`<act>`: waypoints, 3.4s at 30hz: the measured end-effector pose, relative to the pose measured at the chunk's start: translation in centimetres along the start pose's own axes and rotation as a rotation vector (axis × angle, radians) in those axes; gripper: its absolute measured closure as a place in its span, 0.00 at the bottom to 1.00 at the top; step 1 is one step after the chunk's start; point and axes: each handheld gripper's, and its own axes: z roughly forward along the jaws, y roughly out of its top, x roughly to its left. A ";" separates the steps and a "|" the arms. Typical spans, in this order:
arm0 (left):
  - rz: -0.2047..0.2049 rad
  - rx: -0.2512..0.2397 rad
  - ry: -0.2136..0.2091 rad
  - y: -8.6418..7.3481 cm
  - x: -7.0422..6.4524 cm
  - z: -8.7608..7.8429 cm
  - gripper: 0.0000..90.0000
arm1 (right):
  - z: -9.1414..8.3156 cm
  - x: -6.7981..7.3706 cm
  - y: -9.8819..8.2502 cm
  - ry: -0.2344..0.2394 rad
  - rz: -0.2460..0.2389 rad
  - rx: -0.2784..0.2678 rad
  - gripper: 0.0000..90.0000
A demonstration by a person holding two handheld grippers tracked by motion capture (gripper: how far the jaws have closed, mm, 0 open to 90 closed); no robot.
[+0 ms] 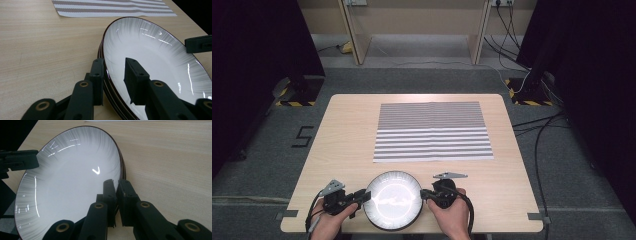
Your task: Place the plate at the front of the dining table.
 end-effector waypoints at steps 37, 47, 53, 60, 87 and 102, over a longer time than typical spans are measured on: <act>0.017 0.014 0.036 0.7 0.4 0.4 0.89 | 2.1 0.7 2.0 -0.037 -0.033 -0.007 0.97; 0.037 -0.014 0.040 0.8 0.5 0.5 0.90 | 2.3 0.6 2.6 -0.022 -0.052 0.010 0.94; 0.053 -0.017 0.055 0.7 0.2 0.6 0.91 | 1.1 0.6 2.0 -0.005 -0.041 0.026 0.92; 0.054 -0.020 0.062 0.6 0.1 0.5 0.91 | 0.1 0.7 1.8 0.051 0.019 0.086 0.93; 0.064 -0.065 0.086 0.9 0.3 -0.1 0.92 | 2.2 1.0 1.5 0.038 0.049 0.145 0.88; -0.045 -0.030 -0.001 0.5 0.9 -1.9 0.67 | 2.3 1.3 1.3 0.006 0.032 0.123 0.91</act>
